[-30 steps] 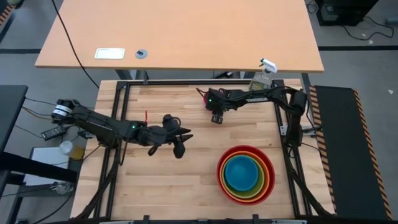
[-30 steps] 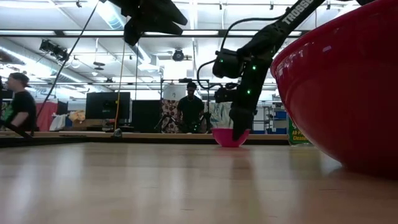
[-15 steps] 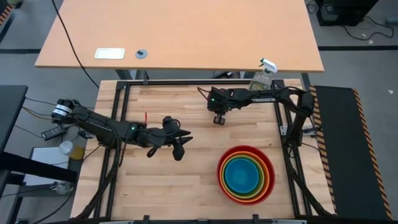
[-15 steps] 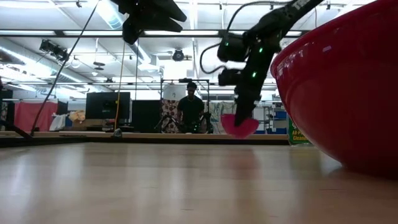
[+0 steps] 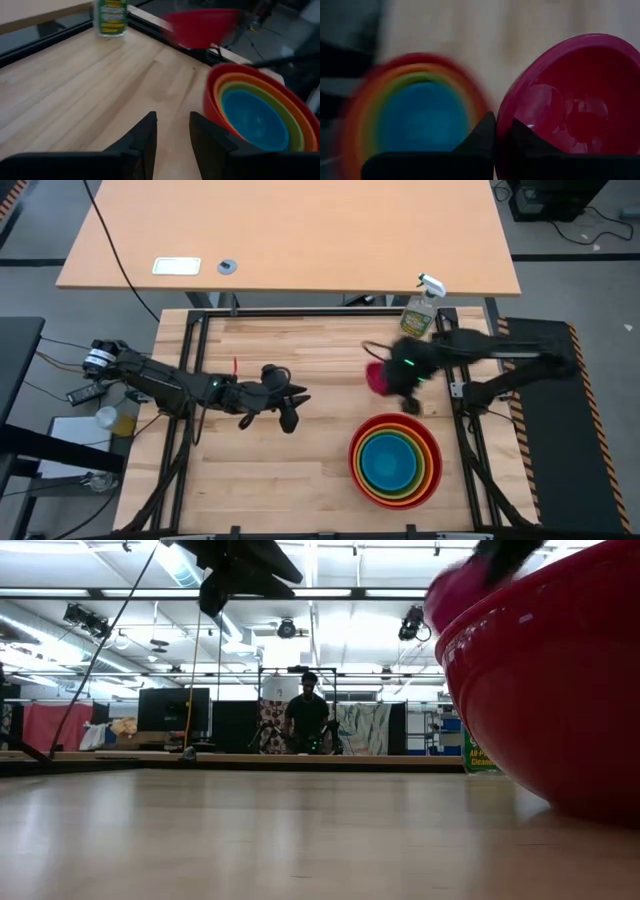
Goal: Nest bowls inside each other
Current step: Stack the pink bowl on top of the blue bowl
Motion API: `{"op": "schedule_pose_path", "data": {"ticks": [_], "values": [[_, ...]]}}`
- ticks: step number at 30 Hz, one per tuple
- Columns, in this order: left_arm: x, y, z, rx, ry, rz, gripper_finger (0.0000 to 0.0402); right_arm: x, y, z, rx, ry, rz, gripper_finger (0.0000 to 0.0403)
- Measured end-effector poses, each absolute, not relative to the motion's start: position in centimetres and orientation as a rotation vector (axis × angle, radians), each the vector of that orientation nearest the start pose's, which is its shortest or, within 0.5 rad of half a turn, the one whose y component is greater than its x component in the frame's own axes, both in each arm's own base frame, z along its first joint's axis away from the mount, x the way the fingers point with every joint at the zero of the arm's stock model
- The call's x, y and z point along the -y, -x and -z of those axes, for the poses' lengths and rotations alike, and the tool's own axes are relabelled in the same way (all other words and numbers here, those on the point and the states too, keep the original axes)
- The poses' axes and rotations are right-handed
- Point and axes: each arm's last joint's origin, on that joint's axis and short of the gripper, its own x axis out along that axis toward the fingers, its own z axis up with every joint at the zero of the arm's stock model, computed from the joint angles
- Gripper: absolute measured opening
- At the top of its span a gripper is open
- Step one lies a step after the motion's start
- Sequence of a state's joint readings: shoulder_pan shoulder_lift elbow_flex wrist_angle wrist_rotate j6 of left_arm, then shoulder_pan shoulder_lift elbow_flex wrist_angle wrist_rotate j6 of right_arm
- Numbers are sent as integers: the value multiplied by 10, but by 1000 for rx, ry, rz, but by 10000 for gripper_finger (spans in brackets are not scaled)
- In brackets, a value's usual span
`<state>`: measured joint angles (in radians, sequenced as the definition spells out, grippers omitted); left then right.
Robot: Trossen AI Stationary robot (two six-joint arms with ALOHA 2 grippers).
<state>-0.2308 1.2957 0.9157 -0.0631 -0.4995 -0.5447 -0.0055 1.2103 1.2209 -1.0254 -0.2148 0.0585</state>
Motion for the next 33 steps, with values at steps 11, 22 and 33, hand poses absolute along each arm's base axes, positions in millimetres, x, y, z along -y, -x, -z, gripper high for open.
{"op": "schedule_pose_path", "data": {"ticks": [11, 22, 33], "values": [[24, -283, -283, -328, 451, -382, 116, -128, -174, -327, -931, -66, -443, 25], [26, -283, -283, -334, 470, -354, 116, -186, -221, -250, -1115, 95, -415, 26], [39, -281, -283, -358, 445, -279, 116, -205, -239, -194, -1267, 171, -337, 28]]}}
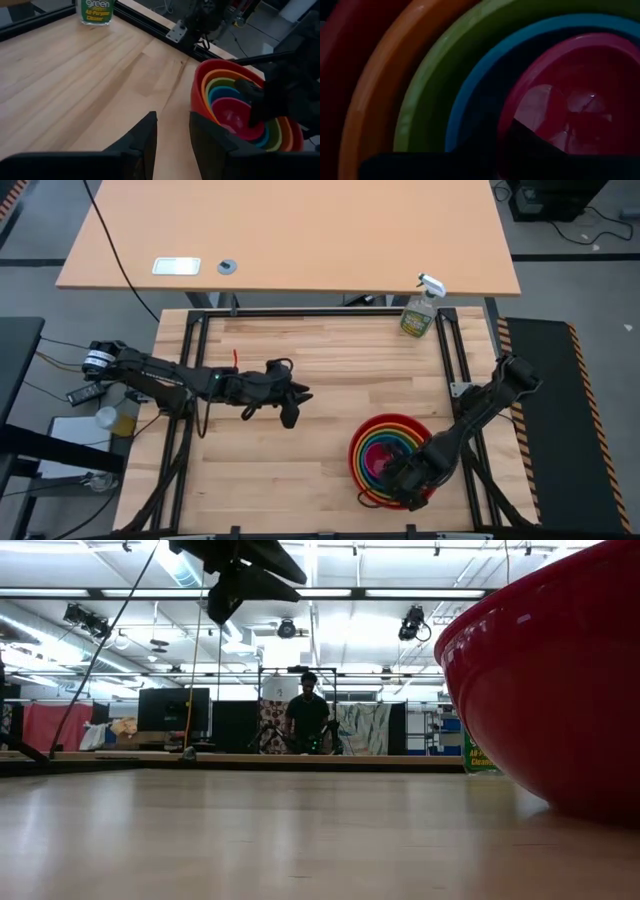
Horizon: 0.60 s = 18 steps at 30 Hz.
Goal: Nest bowls inside each other
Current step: Stack the pink bowl on top of the blue bowl
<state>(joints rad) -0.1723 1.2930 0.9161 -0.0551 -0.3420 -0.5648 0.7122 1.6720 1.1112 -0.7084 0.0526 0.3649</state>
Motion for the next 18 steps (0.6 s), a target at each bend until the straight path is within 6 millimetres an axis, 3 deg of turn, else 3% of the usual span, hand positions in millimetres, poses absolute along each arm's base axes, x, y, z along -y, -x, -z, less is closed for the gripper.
{"op": "schedule_pose_path", "data": {"ticks": [11, 18], "values": [[44, -280, -283, -363, 436, -261, 116, -206, -240, -187, -1295, 149, -305, 65], [44, -280, -283, -367, 409, -257, 116, -207, -237, -191, -1346, 63, -365, 118]]}}
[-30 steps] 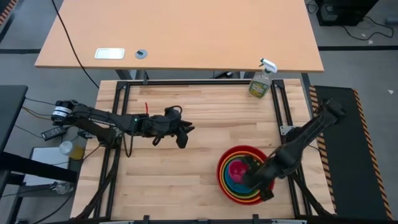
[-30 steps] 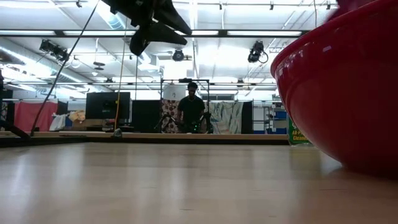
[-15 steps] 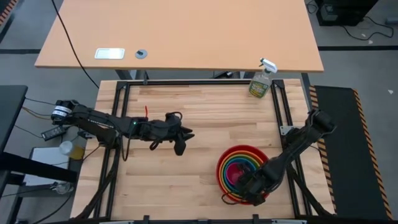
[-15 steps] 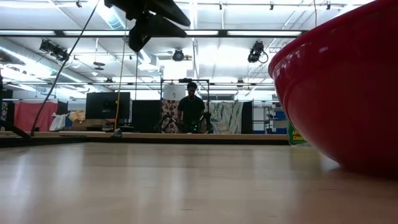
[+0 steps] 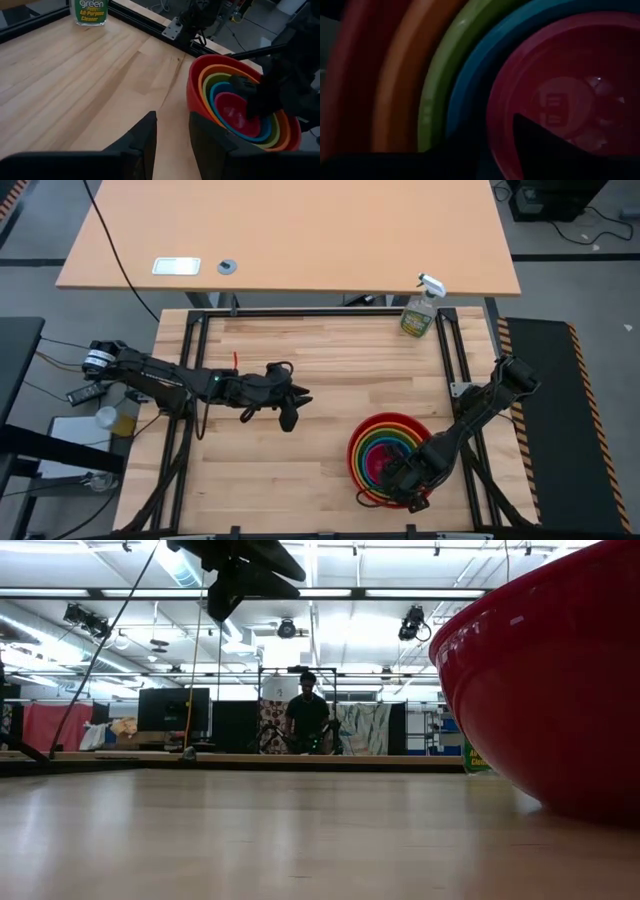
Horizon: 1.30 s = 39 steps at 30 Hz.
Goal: Nest bowls inside each other
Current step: Stack the pink bowl on top of the blue bowl, then return to Home Position
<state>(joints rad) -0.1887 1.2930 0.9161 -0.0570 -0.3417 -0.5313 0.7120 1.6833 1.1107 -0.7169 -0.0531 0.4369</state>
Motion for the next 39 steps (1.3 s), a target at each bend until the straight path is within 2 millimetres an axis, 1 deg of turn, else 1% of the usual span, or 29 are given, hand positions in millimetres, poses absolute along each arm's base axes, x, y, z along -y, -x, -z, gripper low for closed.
{"op": "schedule_pose_path", "data": {"ticks": [4, 8, 13, 18, 24, 30, 32, 35, 37, 39], "values": [[42, -281, -283, -366, 407, -263, 117, -203, -232, -198, -1380, 12, -345, 151], [42, -281, -283, -365, 407, -263, 117, -197, -225, -211, -1391, -30, -323, 167], [42, -281, -283, -365, 407, -262, 117, -189, -216, -231, -1373, -102, -317, 169], [42, -281, -283, -365, 407, -262, 117, -181, -207, -246, -1352, -155, -279, 169], [42, -281, -283, -365, 408, -262, 118, -173, -198, -257, -1354, -208, -226, 169], [42, -282, -286, -339, 424, -257, 118, -166, -197, -267, -1328, -313, -164, 168], [44, -283, -289, -299, 480, -251, 118, -161, -200, -280, -1273, -351, -167, 168], [48, -283, -292, -261, 576, -242, 117, -148, -209, -308, -1068, -374, -92, 167], [53, -283, -294, -252, 555, -218, 117, -133, -221, -320, -944, -368, -60, 167], [59, -282, -297, -229, 499, -182, 117, -113, -235, -328, -860, -371, -69, 167]]}}
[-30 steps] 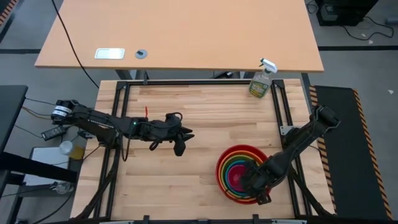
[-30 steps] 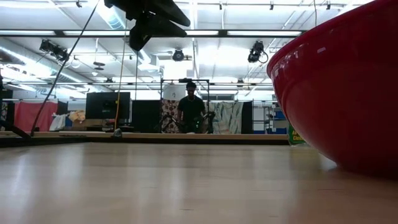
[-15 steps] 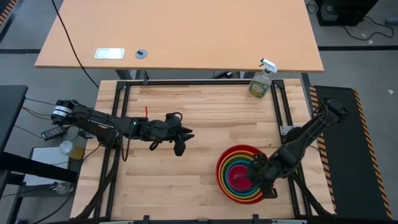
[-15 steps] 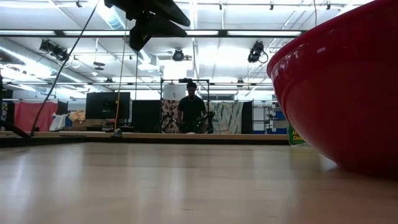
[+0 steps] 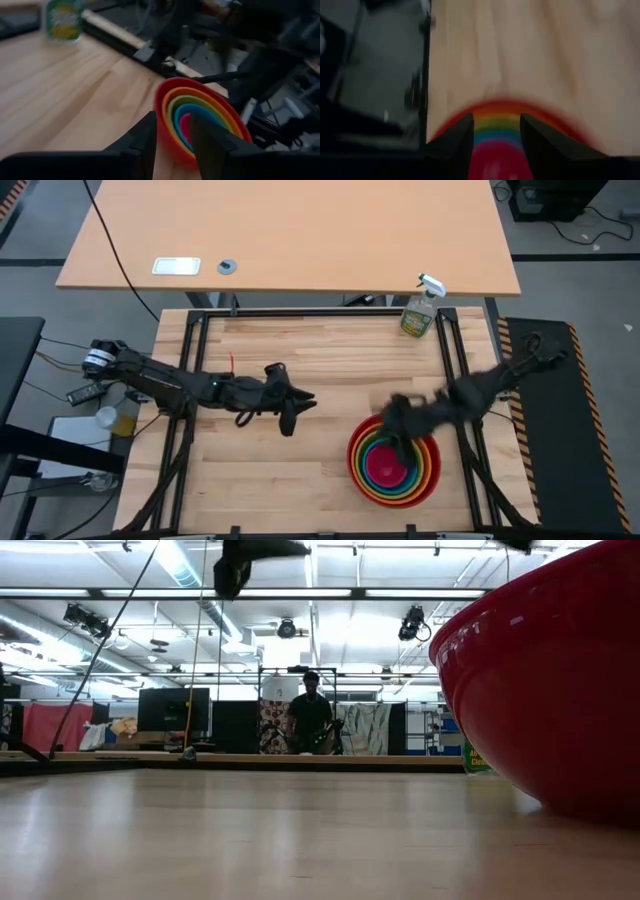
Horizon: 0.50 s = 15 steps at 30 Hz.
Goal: Nest bowls inside each other
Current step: Return to Home Position
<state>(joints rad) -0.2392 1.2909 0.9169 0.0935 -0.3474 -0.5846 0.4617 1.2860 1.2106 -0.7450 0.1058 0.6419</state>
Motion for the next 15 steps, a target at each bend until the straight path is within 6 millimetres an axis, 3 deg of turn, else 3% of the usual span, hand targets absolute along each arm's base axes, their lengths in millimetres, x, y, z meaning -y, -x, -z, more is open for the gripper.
{"op": "schedule_pose_path", "data": {"ticks": [3, 7, 12, 15], "values": [[64, -272, -309, -181, 454, -171, 117, -81, -242, -344, -724, -373, -56, 166], [59, -246, -328, -158, 409, -208, 117, -43, -229, -368, -560, -370, -25, 158], [44, -211, -335, -142, 407, -243, 117, -9, -205, -371, -497, -348, -20, 149], [35, -196, -323, -120, 438, -269, 117, 8, -196, -366, -452, -358, -23, 146]]}}
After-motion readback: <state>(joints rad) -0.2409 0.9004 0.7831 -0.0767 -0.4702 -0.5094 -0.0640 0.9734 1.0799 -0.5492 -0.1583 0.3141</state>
